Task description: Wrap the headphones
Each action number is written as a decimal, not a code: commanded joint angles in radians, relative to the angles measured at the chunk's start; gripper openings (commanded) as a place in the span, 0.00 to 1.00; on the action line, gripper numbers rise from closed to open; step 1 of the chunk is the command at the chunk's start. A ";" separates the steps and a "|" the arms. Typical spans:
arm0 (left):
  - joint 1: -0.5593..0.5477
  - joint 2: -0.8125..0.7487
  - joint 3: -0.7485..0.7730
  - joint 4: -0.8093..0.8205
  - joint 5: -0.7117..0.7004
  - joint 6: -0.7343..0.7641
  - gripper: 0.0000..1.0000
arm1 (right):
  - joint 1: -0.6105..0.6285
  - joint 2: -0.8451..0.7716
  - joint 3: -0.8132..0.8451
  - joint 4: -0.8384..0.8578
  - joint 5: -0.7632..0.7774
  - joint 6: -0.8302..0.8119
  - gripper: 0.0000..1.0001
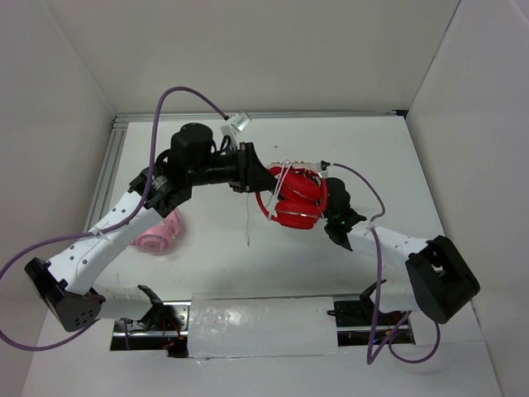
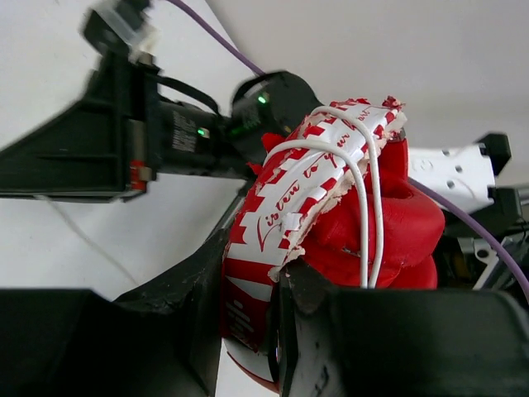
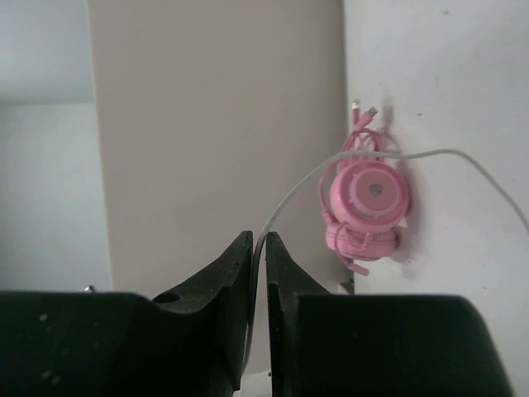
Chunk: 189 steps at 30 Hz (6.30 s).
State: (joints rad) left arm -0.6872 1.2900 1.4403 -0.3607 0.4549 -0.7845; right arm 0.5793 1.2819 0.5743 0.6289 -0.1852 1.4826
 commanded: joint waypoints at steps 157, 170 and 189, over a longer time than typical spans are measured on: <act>0.207 0.290 0.635 -0.376 -0.190 0.175 0.00 | 0.317 -0.590 -0.040 -0.329 -0.013 -1.403 1.00; 0.186 0.203 0.664 -0.348 -0.030 0.182 0.00 | 0.182 -0.501 -0.194 -0.249 0.405 -0.805 1.00; 0.153 0.226 0.724 -0.360 -0.012 0.202 0.00 | -0.006 -0.245 -0.065 -0.416 -0.057 -0.776 1.00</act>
State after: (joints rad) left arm -0.5282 1.5288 2.1071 -0.8059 0.4099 -0.5850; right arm 0.5533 1.0729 0.5102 0.0708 -0.1558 0.9047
